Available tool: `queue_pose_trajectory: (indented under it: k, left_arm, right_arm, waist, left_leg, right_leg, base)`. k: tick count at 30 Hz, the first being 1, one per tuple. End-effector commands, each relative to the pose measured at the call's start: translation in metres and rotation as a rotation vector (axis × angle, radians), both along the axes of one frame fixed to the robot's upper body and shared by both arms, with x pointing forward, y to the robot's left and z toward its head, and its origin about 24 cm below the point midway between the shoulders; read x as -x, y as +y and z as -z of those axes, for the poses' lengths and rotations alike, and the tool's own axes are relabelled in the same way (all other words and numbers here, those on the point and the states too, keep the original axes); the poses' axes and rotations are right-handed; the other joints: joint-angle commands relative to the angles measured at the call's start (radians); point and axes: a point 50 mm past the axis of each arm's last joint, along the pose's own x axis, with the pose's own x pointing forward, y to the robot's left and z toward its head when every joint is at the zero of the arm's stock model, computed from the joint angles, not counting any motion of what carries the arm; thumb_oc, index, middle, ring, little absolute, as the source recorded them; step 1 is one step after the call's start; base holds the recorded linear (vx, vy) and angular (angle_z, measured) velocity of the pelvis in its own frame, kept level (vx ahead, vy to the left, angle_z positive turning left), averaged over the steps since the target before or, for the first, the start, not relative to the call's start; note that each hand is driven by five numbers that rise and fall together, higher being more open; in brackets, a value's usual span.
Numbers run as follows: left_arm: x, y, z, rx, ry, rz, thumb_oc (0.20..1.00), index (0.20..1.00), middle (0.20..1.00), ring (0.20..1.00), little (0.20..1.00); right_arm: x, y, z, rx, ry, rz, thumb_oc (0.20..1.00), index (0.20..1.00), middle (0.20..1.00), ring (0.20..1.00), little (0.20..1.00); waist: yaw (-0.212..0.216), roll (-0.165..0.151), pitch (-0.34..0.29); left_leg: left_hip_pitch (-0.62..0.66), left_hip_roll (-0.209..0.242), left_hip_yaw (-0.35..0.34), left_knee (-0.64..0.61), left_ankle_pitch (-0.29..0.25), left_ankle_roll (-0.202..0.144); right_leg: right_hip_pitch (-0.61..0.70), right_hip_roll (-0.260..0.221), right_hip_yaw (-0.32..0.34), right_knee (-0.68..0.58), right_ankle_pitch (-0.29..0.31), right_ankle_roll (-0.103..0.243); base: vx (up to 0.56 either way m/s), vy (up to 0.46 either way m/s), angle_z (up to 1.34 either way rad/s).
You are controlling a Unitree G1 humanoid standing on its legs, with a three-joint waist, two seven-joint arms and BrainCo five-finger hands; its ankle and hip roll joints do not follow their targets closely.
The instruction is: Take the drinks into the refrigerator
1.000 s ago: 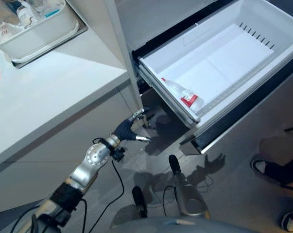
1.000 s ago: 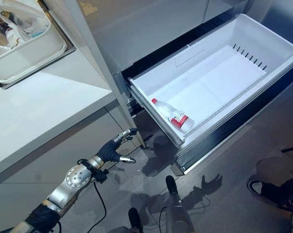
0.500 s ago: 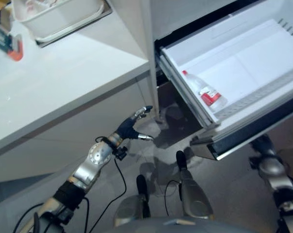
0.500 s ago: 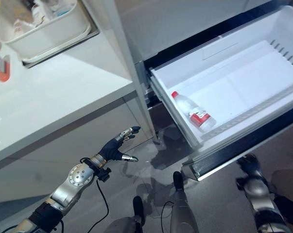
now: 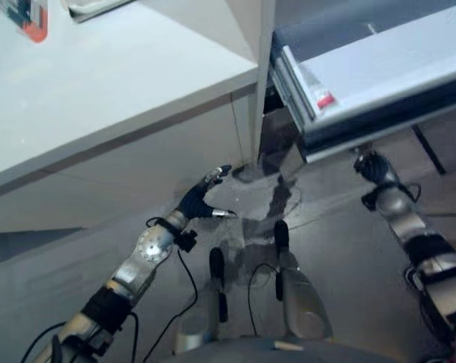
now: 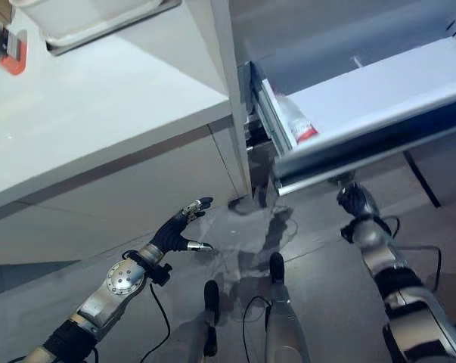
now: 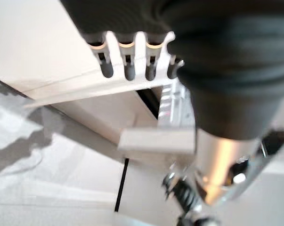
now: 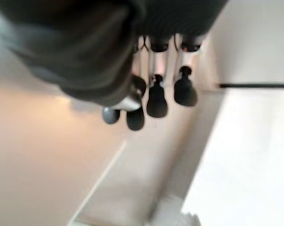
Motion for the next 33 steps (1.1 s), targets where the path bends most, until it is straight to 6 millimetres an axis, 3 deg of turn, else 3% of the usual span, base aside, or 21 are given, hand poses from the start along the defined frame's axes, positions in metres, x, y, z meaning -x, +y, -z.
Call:
queue_pose_trajectory:
  k: [1,2,3,5,7,12,17,18,19,21,25,26,27,28,29,30,31,32,33]
  left_arm:
    - [0.004,-0.008,-0.022,0.050,-0.100,0.053,1.000,1.000,1.000,1.000,1.000]
    - [0.003,-0.007,-0.022,0.039,-0.100,0.048,1.000,1.000,1.000,1.000,1.000]
    - [0.002,-0.007,-0.022,0.042,-0.103,0.045,1.000,1.000,1.000,1.000,1.000]
    - [0.002,-0.005,-0.024,0.035,-0.109,0.035,1.000,1.000,1.000,1.000,1.000]
    - [0.001,-0.004,-0.024,0.026,-0.110,0.032,1.000,1.000,1.000,1.000,1.000]
    - [-0.002,-0.001,-0.025,0.024,-0.112,0.012,1.000,1.000,1.000,1.000,1.000]
    - [-0.002,0.003,-0.024,0.030,-0.117,-0.022,1.000,1.000,1.000,1.000,1.000]
    - [-0.002,0.005,-0.024,0.031,-0.118,-0.036,1.000,1.000,1.000,1.000,1.000]
    - [-0.002,0.006,-0.023,0.042,-0.117,-0.046,1.000,1.000,1.000,1.000,1.000]
    - [-0.002,0.007,-0.021,0.051,-0.107,-0.063,1.000,1.000,1.000,1.000,1.000]
    - [-0.002,0.016,0.002,0.205,0.019,-0.184,1.000,1.000,1.000,1.000,1.000]
    - [-0.001,0.015,0.003,0.204,0.022,-0.183,1.000,1.000,1.000,1.000,1.000]
    - [-0.001,0.017,0.008,0.209,0.042,-0.207,1.000,1.000,1.000,1.000,1.000]
    - [0.001,0.020,0.020,0.242,0.097,-0.253,1.000,1.000,1.000,1.000,1.000]
    - [0.001,0.020,0.020,0.241,0.099,-0.252,1.000,1.000,1.000,1.000,1.000]
    - [0.002,0.023,0.025,0.256,0.112,-0.292,1.000,1.000,1.000,1.000,1.000]
    - [0.004,0.028,0.040,0.267,0.184,-0.339,1.000,1.000,1.000,1.000,1.000]
    - [0.005,0.031,0.052,0.270,0.238,-0.371,1.000,1.000,1.000,1.000,1.000]
    - [0.005,0.031,0.053,0.270,0.239,-0.370,1.000,1.000,1.000,1.000,1.000]
  right_arm:
    - [-0.031,0.077,-0.149,0.119,-0.477,-0.284,0.200,0.200,0.200,0.200,0.200]
    - [-0.033,0.087,-0.170,0.175,-0.513,-0.301,0.200,0.200,0.200,0.200,0.200]
    - [-0.034,0.089,-0.171,0.177,-0.515,-0.304,0.200,0.200,0.200,0.200,0.200]
    - [-0.035,0.104,-0.199,0.223,-0.568,-0.308,0.200,0.200,0.200,0.200,0.200]
    - [-0.038,0.112,-0.210,0.267,-0.574,-0.311,0.200,0.200,0.200,0.200,0.200]
    - [-0.043,0.127,-0.217,0.377,-0.543,-0.323,0.200,0.200,0.200,0.200,0.200]
    - [-0.046,0.125,-0.206,0.351,-0.505,-0.319,0.200,0.200,0.200,0.200,0.200]
    - [-0.047,0.120,-0.195,0.311,-0.484,-0.313,0.200,0.200,0.200,0.200,0.200]
    - [-0.048,0.117,-0.187,0.281,-0.469,-0.309,1.000,1.000,1.000,1.000,1.000]
    - [-0.048,0.113,-0.177,0.241,-0.451,-0.302,1.000,1.000,1.000,1.000,1.000]
    - [-0.047,0.089,-0.098,-0.007,-0.312,-0.237,1.000,1.000,1.000,1.000,1.000]
    - [-0.046,0.089,-0.097,-0.009,-0.309,-0.235,1.000,1.000,1.000,1.000,1.000]
    - [-0.043,0.085,-0.077,-0.046,-0.268,-0.221,1.000,1.000,1.000,1.000,1.000]
    - [-0.034,0.078,-0.037,-0.146,-0.186,-0.194,1.000,1.000,1.000,1.000,1.000]
    - [-0.034,0.078,-0.036,-0.147,-0.185,-0.193,1.000,1.000,1.000,1.000,1.000]
    - [-0.025,0.072,-0.007,-0.216,-0.130,-0.164,1.000,1.000,1.000,1.000,1.000]
    - [-0.008,0.070,0.038,-0.350,-0.034,-0.119,1.000,1.000,1.000,1.000,1.000]
    - [0.001,0.069,0.056,-0.389,0.017,-0.109,1.000,1.000,1.000,1.000,1.000]
    - [0.002,0.069,0.057,-0.389,0.018,-0.109,1.000,1.000,1.000,1.000,1.000]
  waist:
    - [0.099,-0.034,-0.012]
    - [0.112,-0.043,-0.006]
    - [0.109,-0.042,-0.004]
    - [0.124,-0.053,0.004]
    - [0.131,-0.060,0.009]
    - [0.137,-0.067,0.022]
    - [0.142,-0.068,0.038]
    - [0.141,-0.067,0.042]
    - [0.140,-0.066,0.044]
    - [0.140,-0.066,0.044]
    - [0.132,-0.066,0.038]
    - [0.134,-0.066,0.035]
    - [0.132,-0.066,0.033]
    - [0.125,-0.067,0.029]
    - [0.125,-0.067,0.028]
    - [0.121,-0.067,0.024]
    - [0.108,-0.070,0.018]
    - [0.102,-0.073,0.013]
    - [0.102,-0.072,0.012]
  left_leg:
    - [-0.090,-0.083,-0.020,0.026,0.017,0.115]
    - [-0.101,-0.081,-0.024,0.024,0.023,0.114]
    - [-0.103,-0.081,-0.024,0.024,0.024,0.114]
    - [-0.114,-0.079,-0.027,0.023,0.031,0.113]
    - [-0.118,-0.079,-0.029,0.023,0.033,0.113]
    - [-0.131,-0.077,-0.034,0.026,0.036,0.112]
    - [-0.132,-0.082,-0.038,0.029,0.037,0.113]
    - [-0.129,-0.083,-0.039,0.029,0.036,0.114]
    - [-0.127,-0.084,-0.040,0.030,0.034,0.115]
    - [-0.125,-0.084,-0.040,0.032,0.033,0.116]
    - [-0.108,-0.086,-0.036,0.039,0.024,0.119]
    - [-0.107,-0.086,-0.036,0.039,0.024,0.119]
    - [-0.104,-0.086,-0.036,0.041,0.022,0.119]
    - [-0.097,-0.084,-0.035,0.044,0.018,0.119]
    - [-0.096,-0.084,-0.035,0.044,0.018,0.119]
    - [-0.092,-0.084,-0.037,0.046,0.015,0.119]
    - [-0.082,-0.084,-0.034,0.051,0.011,0.119]
    - [-0.075,-0.082,-0.035,0.053,0.009,0.119]
    - [-0.074,-0.082,-0.035,0.053,0.008,0.119]
  right_leg:
    - [-0.017,-0.005,0.029,0.167,-0.121,0.065]
    - [-0.023,-0.005,0.026,0.162,-0.116,0.065]
    - [-0.024,-0.005,0.026,0.162,-0.115,0.065]
    - [-0.030,-0.005,0.023,0.157,-0.107,0.064]
    - [-0.033,-0.004,0.022,0.153,-0.103,0.065]
    - [-0.040,-0.007,0.021,0.153,-0.099,0.065]
    - [-0.042,-0.011,0.015,0.160,-0.100,0.064]
    - [-0.040,-0.013,0.015,0.165,-0.104,0.064]
    - [-0.039,-0.013,0.014,0.167,-0.106,0.063]
    - [-0.037,-0.014,0.012,0.169,-0.108,0.063]
    - [-0.026,-0.013,0.018,0.177,-0.116,0.059]
    - [-0.025,-0.013,0.018,0.177,-0.116,0.059]
    - [-0.022,-0.014,0.018,0.178,-0.119,0.058]
    - [-0.015,-0.013,0.017,0.182,-0.123,0.057]
    - [-0.014,-0.013,0.016,0.182,-0.124,0.057]
    - [-0.012,-0.012,0.016,0.186,-0.129,0.056]
    - [-0.004,-0.009,0.016,0.195,-0.135,0.054]
    - [0.001,-0.007,0.016,0.198,-0.140,0.052]
    - [0.002,-0.007,0.016,0.198,-0.141,0.052]
  base:
    - [-0.06,-0.011,0.10]
    - [-0.06,-0.011,0.10]
    - [-0.05,-0.013,0.07]
    - [-0.04,-0.001,0.13]
    - [-0.04,0.006,0.15]
    - [-0.03,0.008,0.06]
    - [-0.04,0.018,0.06]
    - [-0.02,0.023,0.07]
    - [-0.02,0.024,0.11]
    - [-0.01,0.014,0.08]
    - [0.00,0.000,0.00]
    - [0.00,0.000,0.00]
    - [0.00,0.000,0.00]
    - [0.00,0.000,0.00]
    - [0.00,0.000,0.00]
    - [0.03,-0.024,0.03]
    - [0.04,-0.037,0.02]
    - [0.03,-0.027,0.01]
    - [0.06,-0.032,0.00]
